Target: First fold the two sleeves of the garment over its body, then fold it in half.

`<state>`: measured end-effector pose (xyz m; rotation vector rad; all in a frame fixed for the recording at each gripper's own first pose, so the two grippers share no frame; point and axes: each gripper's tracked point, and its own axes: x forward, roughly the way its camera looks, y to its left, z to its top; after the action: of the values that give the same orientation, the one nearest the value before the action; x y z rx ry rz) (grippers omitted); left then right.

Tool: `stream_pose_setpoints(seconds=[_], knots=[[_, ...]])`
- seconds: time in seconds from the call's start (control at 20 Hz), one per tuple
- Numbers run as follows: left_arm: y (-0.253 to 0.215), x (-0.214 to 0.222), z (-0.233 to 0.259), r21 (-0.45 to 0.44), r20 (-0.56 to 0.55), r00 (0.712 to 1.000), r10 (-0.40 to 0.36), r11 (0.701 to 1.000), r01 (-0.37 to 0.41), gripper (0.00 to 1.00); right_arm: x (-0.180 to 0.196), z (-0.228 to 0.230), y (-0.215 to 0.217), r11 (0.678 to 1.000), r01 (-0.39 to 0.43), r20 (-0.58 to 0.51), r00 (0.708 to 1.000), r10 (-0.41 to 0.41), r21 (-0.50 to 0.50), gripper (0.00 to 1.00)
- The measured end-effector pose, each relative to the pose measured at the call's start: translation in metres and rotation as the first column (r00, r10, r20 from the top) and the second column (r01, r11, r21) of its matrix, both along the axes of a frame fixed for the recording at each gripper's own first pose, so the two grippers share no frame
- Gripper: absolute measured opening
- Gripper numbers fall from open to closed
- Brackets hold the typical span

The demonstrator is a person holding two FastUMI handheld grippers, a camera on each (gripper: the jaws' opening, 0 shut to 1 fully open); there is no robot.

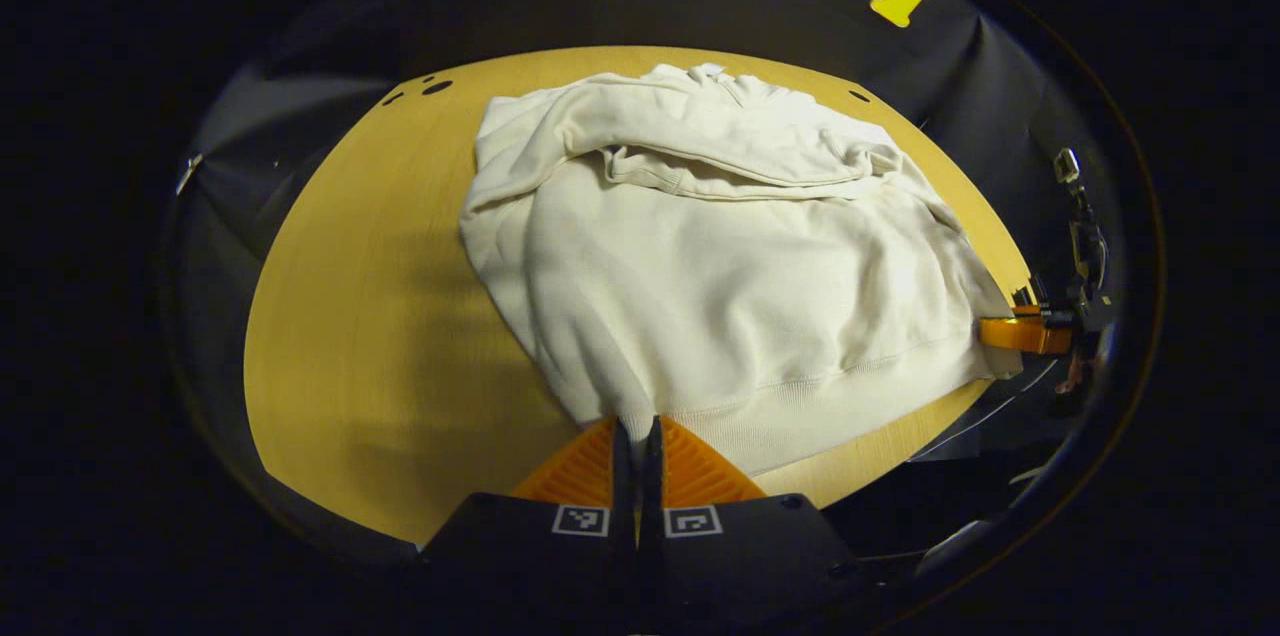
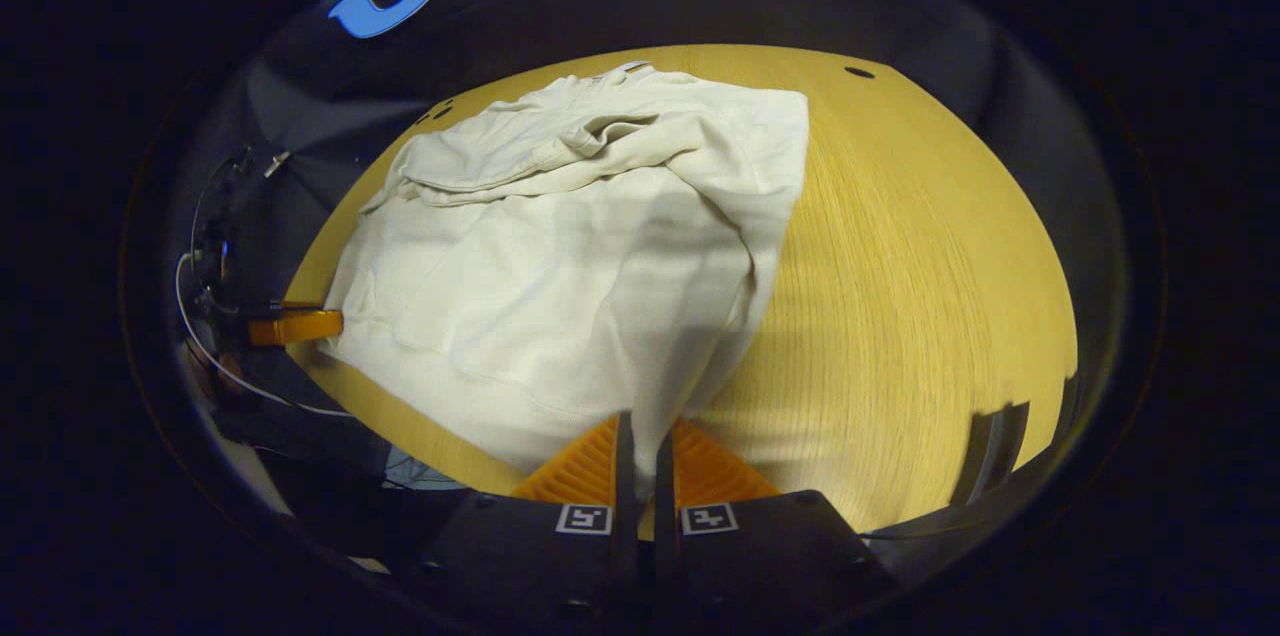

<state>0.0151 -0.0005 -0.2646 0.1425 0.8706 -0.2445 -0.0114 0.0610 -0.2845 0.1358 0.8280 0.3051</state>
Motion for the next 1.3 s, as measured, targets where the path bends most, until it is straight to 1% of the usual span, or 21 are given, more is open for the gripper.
stream_pose_setpoints(seconds=[0.1, 0.2, 0.3, 0.35, 0.45, 0.55, 0.7, 0.8, 1.0, 1.1, 1.2, 1.3], knots=[[-0.002, -0.002, 0.008, -0.039, -0.018, 1.0, 0.003, 0.999, -0.004, 0.06, 0.001, 0.015, -0.003, 0.999, 0.023, 0.026, 0.999, -0.024, 0.048, 0.1], [-0.003, -0.003, 0.018, -0.066, -0.03, 1.0, 0.007, 0.998, -0.009, 0.06, -0.002, 0.03, -0.003, 0.998, 0.021, 0.044, 0.999, -0.023, 0.058, 0.1], [-0.007, 0.001, 0.032, -0.094, -0.03, 0.999, 0.016, 0.995, -0.019, 0.06, -0.001, 0.048, 0.001, 0.996, 0.02, 0.058, 0.998, -0.025, 0.087, 0.1], [-0.009, 0.001, 0.041, -0.112, -0.025, 0.999, 0.023, 0.993, -0.025, 0.06, 0.003, 0.059, 0.001, 0.995, 0.026, 0.083, 0.996, -0.034, 0.092, 0.1], [-0.012, 0.003, 0.062, -0.145, 0.0, 1.0, 0.028, 0.989, -0.027, 0.06, 0.006, 0.084, 0.0, 0.994, 0.035, 0.14, 0.989, -0.049, 0.107, 0.07], [-0.016, 0.012, 0.088, -0.168, 0.036, 0.999, 0.031, 0.986, -0.025, 0.06, 0.017, 0.115, 0.002, 0.99, 0.044, 0.198, 0.978, -0.071, 0.134, 0.08], [-0.023, 0.038, 0.124, -0.198, 0.108, 0.993, 0.043, 0.98, -0.021, 0.06, 0.041, 0.156, 0.001, 0.982, 0.069, 0.269, 0.956, -0.115, 0.175, 0.08], [-0.028, 0.055, 0.149, -0.242, 0.141, 0.988, 0.062, 0.97, -0.027, 0.06, 0.058, 0.178, 0.001, 0.976, 0.082, 0.31, 0.94, -0.143, 0.201, 0.07], [-0.023, 0.094, 0.182, -0.323, 0.174, 0.978, 0.117, 0.945, -0.055, 0.05, 0.089, 0.214, -0.008, 0.958, 0.108, 0.342, 0.919, -0.198, 0.265, 0.07], [-0.019, 0.114, 0.193, -0.326, 0.194, 0.973, 0.125, 0.944, -0.056, 0.05, 0.107, 0.222, -0.007, 0.949, 0.12, 0.348, 0.911, -0.222, 0.291, 0.07], [-0.02, 0.124, 0.201, -0.316, 0.218, 0.969, 0.12, 0.948, -0.046, 0.05, 0.124, 0.227, -0.004, 0.956, 0.116, 0.369, 0.904, -0.214, 0.27, 0.07], [-0.024, 0.153, 0.205, -0.295, 0.231, 0.967, 0.112, 0.955, -0.04, 0.06, 0.144, 0.233, -0.001, 0.962, 0.113, 0.387, 0.899, -0.206, 0.249, 0.07]])
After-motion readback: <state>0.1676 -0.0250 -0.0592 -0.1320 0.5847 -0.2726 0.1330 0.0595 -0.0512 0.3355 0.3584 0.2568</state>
